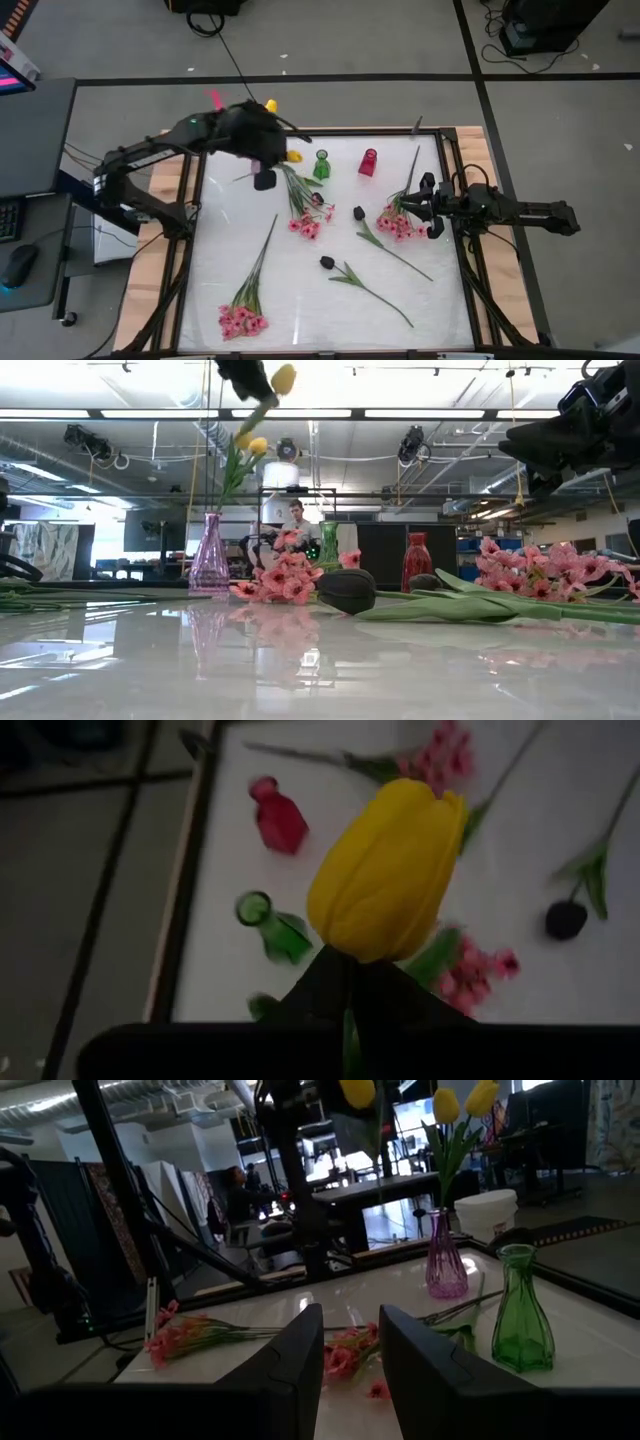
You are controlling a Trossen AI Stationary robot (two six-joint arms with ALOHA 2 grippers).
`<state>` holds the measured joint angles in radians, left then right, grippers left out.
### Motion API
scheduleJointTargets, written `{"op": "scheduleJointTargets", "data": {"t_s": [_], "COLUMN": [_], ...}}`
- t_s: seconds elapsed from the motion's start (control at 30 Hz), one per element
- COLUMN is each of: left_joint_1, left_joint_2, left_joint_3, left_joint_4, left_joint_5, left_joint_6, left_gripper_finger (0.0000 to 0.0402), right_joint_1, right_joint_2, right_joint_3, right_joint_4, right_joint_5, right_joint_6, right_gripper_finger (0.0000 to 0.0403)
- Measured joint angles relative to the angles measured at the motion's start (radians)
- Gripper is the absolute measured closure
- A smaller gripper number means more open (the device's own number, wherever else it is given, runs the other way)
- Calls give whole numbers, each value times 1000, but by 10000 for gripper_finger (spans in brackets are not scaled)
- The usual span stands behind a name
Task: Sort flowers into vase by color
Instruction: Put the yellow flower into the purple vase
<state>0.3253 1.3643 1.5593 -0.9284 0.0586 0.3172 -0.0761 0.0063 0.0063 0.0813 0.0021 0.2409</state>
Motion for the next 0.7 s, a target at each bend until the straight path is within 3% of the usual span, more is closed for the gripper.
{"op": "scheduleJointTargets", "data": {"t_s": [0.3, 0.7], "left_joint_1": [65, 194], "left_joint_2": [-141, -280], "left_joint_3": [0, 0], "left_joint_4": [27, 181], "left_joint_5": [-2, -4], "left_joint_6": [-115, -110], "left_gripper_finger": [386, 386], "right_joint_1": [0, 0], "right_joint_2": [0, 0], "right_joint_3": [0, 0], "right_joint_4": [-1, -1], "right_joint_5": [0, 0], "right_joint_6": [0, 0], "right_gripper_finger": [292, 292]}}
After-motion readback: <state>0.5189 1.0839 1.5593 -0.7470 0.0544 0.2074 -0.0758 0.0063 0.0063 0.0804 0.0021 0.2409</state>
